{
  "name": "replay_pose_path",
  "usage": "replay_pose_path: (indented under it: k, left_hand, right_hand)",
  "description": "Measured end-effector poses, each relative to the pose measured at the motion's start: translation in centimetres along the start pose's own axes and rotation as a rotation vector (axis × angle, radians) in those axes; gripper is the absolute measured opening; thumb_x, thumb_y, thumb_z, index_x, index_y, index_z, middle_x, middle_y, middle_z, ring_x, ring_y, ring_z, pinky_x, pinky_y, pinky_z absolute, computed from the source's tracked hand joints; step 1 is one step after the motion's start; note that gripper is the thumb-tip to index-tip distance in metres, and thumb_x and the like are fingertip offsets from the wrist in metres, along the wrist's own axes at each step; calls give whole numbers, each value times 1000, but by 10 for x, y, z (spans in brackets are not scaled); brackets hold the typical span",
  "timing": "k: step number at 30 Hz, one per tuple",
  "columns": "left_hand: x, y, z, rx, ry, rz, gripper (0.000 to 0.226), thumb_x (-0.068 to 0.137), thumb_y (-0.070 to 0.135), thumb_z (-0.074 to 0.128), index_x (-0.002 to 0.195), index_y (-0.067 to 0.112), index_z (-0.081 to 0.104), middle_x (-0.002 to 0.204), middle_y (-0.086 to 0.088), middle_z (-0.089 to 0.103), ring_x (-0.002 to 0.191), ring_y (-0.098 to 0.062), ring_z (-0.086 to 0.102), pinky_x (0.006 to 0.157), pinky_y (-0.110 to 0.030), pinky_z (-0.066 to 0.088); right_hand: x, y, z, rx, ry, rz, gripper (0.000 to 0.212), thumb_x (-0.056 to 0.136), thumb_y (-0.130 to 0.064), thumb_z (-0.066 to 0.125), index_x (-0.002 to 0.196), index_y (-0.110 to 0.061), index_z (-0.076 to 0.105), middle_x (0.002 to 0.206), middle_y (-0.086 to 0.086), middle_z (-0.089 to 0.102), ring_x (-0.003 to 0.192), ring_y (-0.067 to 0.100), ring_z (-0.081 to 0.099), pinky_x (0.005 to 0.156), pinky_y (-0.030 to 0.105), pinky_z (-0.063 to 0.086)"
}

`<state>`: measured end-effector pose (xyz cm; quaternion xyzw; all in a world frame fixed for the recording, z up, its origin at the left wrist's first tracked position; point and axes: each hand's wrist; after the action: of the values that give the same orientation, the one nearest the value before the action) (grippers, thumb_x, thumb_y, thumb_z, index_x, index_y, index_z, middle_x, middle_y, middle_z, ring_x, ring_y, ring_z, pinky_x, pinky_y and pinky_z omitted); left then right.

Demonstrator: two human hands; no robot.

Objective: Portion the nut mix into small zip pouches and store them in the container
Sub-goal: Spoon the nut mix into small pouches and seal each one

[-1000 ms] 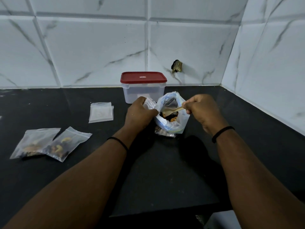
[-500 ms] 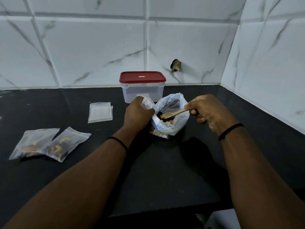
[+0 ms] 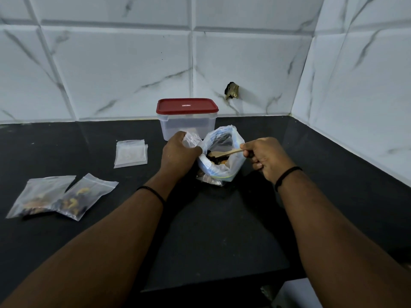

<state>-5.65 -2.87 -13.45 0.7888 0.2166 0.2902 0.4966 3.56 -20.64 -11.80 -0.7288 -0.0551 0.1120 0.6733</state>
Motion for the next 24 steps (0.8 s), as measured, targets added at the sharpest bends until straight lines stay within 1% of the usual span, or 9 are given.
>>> replay_pose_path:
  k: [3,6,9,10,13,17,21,24]
  left_hand:
    - [0,0,1,-18,-3,2,24,80,14,74,97,23,60,98,0,69,90,-18,68,82,-42,59]
    - [1,0,1,-37,4,-10,25,82,14,73,98,25,59,99,1,68,92,-19,68,80,-39,59]
    - [2,0,2,-27,14,-14,26,83,15,73,104,23,58,104,1,67,96,-18,66,76,-31,55]
    - [2,0,1,-23,14,-13,27,83,15,73,105,22,59,106,0,67,97,-18,65,76,-31,54]
    - [3,-1,1,-20,7,-5,29,83,15,73,108,19,59,109,-2,67,98,-19,65,80,-33,55]
    - [4,-2,1,-17,14,-8,29,84,16,72,109,22,58,108,0,66,99,-18,65,83,-35,56]
    - [4,-2,2,3,15,-1,31,85,16,72,113,20,59,107,1,65,97,-18,65,84,-37,57]
    - [4,-2,2,3,12,20,27,84,16,72,106,21,58,100,2,65,93,-17,65,75,-31,54]
  right_hand:
    - [0,1,1,-6,-9,0,23,90,-2,62,68,-4,54,59,8,55,28,2,30,32,13,17]
    - [0,-1,0,-12,-22,41,25,91,-4,62,67,-5,55,56,5,57,34,5,27,33,14,17]
    - [0,-3,-6,11,-34,89,23,90,-4,62,68,-5,57,54,2,53,38,6,26,33,15,15]
    - [0,-4,-8,3,-47,91,22,90,-4,63,69,-5,57,53,2,53,38,6,26,33,15,15]
    - [-2,-5,-9,-98,-85,32,20,89,-4,64,71,-6,57,55,4,51,35,6,25,33,14,16]
    - [-4,-11,-18,-174,-114,-77,15,89,-1,62,75,-5,61,56,8,51,32,6,25,33,14,16]
    - [-5,-11,-18,-160,-180,-30,13,90,-2,63,77,-5,61,52,4,51,37,7,25,34,14,17]
    - [-3,-9,-14,-86,-173,36,18,89,-3,64,72,-7,58,50,0,50,39,7,24,34,13,15]
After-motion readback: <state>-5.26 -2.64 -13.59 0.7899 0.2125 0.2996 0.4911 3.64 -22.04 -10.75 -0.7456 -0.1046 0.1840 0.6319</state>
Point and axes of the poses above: each hand's wrist, its own x-axis towards the middle knuckle, its own z-axis out of the palm, y = z × x
